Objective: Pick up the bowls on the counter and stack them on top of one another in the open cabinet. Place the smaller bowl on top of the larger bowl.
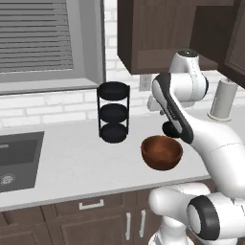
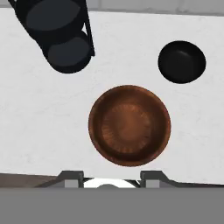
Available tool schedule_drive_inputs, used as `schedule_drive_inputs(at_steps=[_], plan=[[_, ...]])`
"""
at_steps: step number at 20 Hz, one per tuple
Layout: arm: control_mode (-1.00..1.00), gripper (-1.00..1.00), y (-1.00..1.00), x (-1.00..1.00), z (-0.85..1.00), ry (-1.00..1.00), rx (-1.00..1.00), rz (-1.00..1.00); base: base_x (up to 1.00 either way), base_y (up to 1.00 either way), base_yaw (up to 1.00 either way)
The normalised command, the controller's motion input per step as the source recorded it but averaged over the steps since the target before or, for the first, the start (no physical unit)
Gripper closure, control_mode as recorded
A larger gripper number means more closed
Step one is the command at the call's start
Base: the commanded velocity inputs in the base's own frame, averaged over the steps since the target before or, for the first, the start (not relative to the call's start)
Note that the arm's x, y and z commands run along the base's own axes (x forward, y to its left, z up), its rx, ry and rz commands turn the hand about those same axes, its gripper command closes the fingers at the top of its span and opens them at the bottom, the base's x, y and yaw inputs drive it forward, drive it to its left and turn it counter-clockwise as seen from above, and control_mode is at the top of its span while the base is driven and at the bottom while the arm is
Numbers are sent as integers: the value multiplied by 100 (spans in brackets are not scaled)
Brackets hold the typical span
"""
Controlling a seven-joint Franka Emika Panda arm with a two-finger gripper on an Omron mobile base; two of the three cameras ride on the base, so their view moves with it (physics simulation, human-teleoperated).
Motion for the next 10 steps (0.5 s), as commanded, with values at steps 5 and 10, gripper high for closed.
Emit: schedule_drive_inputs(at_steps=[5, 10], plan=[[-100, -100, -27, 5, -23, -2, -1, -9, 0, 0, 0], [-100, -100, -100, 0, -15, 0, 11, -38, 0, 0, 0]])
